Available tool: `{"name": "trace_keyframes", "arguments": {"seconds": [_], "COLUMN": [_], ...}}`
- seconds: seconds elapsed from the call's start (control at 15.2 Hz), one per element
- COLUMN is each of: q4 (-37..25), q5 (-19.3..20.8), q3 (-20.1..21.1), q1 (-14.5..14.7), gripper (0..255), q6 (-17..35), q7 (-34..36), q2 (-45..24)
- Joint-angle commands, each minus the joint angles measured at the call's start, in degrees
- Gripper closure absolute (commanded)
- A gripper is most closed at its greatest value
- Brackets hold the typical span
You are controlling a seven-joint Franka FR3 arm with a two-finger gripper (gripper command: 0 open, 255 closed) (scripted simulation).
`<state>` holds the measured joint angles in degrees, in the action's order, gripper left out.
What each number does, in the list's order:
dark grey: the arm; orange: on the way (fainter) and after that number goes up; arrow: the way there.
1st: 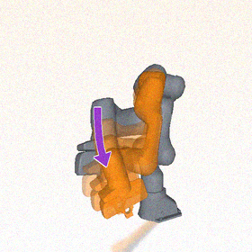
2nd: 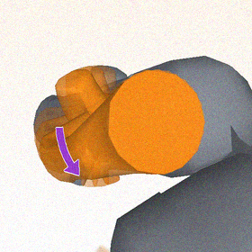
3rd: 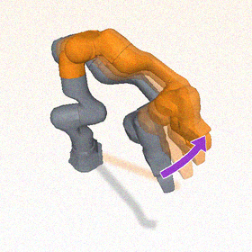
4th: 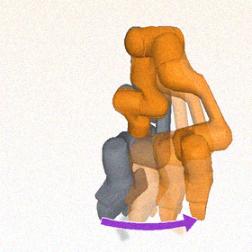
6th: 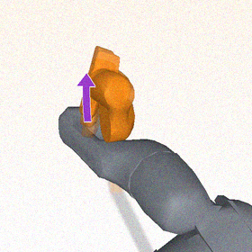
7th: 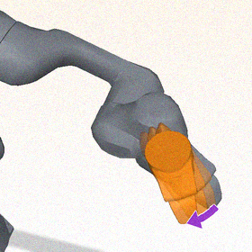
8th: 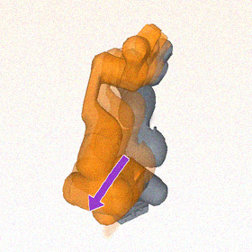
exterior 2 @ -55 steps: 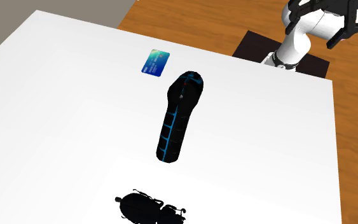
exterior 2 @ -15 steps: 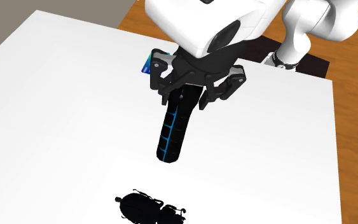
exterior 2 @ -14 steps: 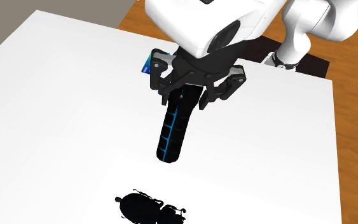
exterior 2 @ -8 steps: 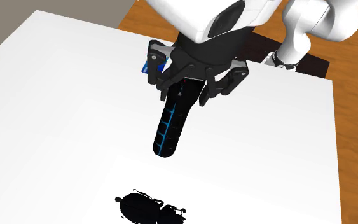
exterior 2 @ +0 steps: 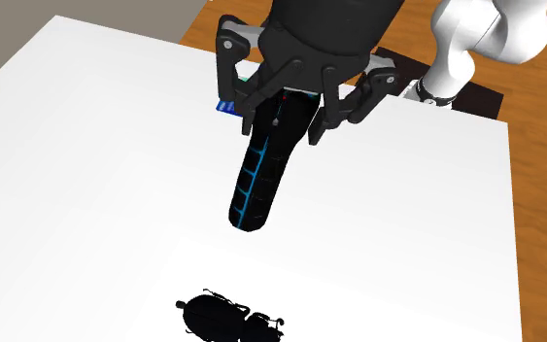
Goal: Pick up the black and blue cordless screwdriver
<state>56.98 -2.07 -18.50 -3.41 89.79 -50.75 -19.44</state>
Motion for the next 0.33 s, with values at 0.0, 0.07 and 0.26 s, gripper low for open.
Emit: {"name": "trace_keyframes", "arguments": {"seconds": [0.0, 0.07, 0.26], "q4": [-5.28, -8.00, -11.66], "q5": [-0.78, -1.21, -1.77], "q3": [-0.01, 0.01, 0.08], "q1": [-0.84, -1.35, -2.07], "gripper": [255, 255, 255], "q6": [-3.16, -4.73, -6.76], "q7": [-0.30, -0.44, -0.59], "q2": [-2.13, -3.30, -4.93]}}
